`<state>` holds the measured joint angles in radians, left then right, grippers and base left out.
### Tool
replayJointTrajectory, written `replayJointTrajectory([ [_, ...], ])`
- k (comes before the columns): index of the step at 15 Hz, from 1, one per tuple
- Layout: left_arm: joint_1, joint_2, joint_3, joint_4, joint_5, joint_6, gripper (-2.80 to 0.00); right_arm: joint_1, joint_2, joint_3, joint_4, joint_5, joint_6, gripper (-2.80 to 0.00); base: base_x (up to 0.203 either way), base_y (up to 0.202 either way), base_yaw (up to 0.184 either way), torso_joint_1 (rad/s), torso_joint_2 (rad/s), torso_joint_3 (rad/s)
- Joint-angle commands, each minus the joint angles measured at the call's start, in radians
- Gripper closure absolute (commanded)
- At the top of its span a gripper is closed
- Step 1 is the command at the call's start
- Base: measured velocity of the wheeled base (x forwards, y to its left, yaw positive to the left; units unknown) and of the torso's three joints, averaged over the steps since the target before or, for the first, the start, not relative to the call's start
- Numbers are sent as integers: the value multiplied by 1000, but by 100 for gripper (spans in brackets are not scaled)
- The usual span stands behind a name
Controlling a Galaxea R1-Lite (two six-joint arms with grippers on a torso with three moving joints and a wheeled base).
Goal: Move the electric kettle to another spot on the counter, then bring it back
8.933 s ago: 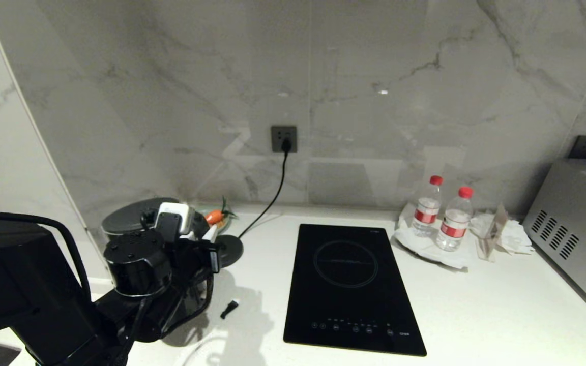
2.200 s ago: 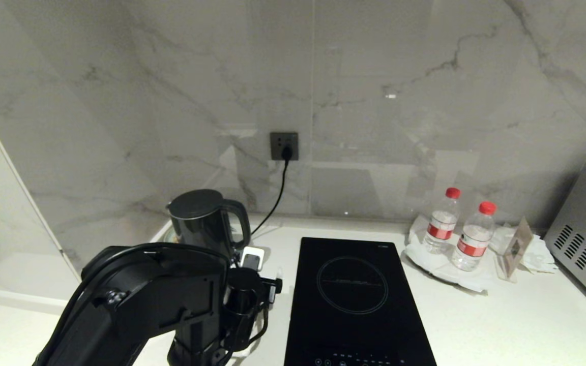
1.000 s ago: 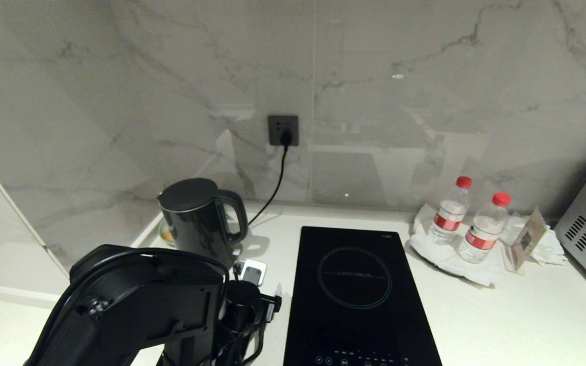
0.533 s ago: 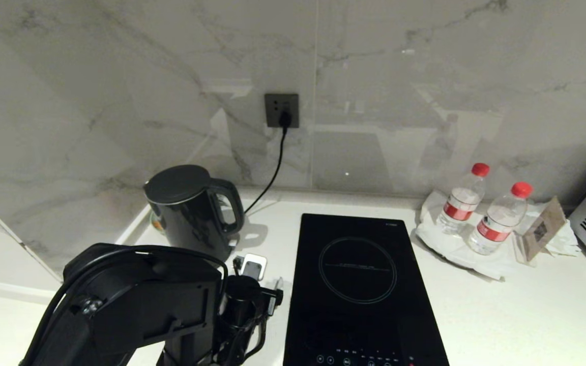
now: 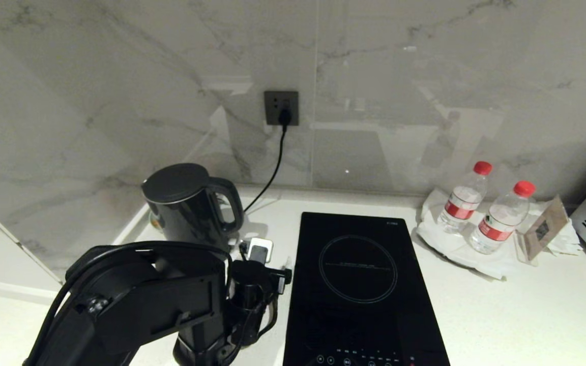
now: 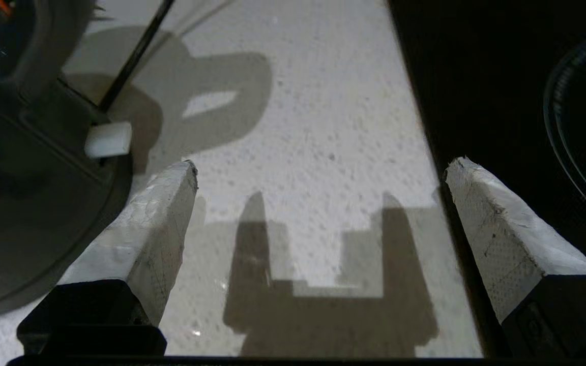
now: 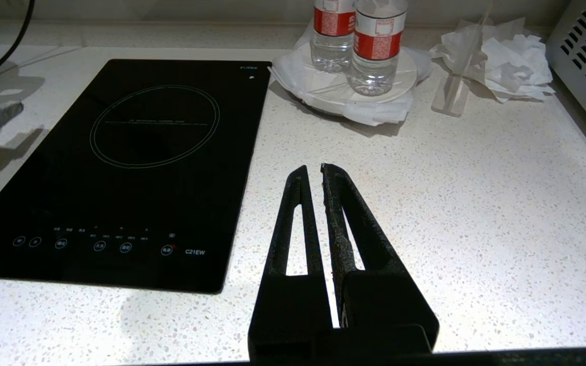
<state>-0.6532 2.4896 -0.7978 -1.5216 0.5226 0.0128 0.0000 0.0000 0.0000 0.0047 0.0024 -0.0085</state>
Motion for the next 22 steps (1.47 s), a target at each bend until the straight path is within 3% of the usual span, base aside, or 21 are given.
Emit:
replayJointTrajectory([
  [1,21,38,-70,-8,15,0,-280,0,2,0,0,1,-1,0,0,0,0,0,0,0],
  [9,70,84,-193,23,19,3,-280,0,0,0,0,1,1,0,0,0,0,0,0,0],
  [22,121,91,-181,18,22,6,-280,0,1,0,0,1,-1,0,0,0,0,0,0,0],
])
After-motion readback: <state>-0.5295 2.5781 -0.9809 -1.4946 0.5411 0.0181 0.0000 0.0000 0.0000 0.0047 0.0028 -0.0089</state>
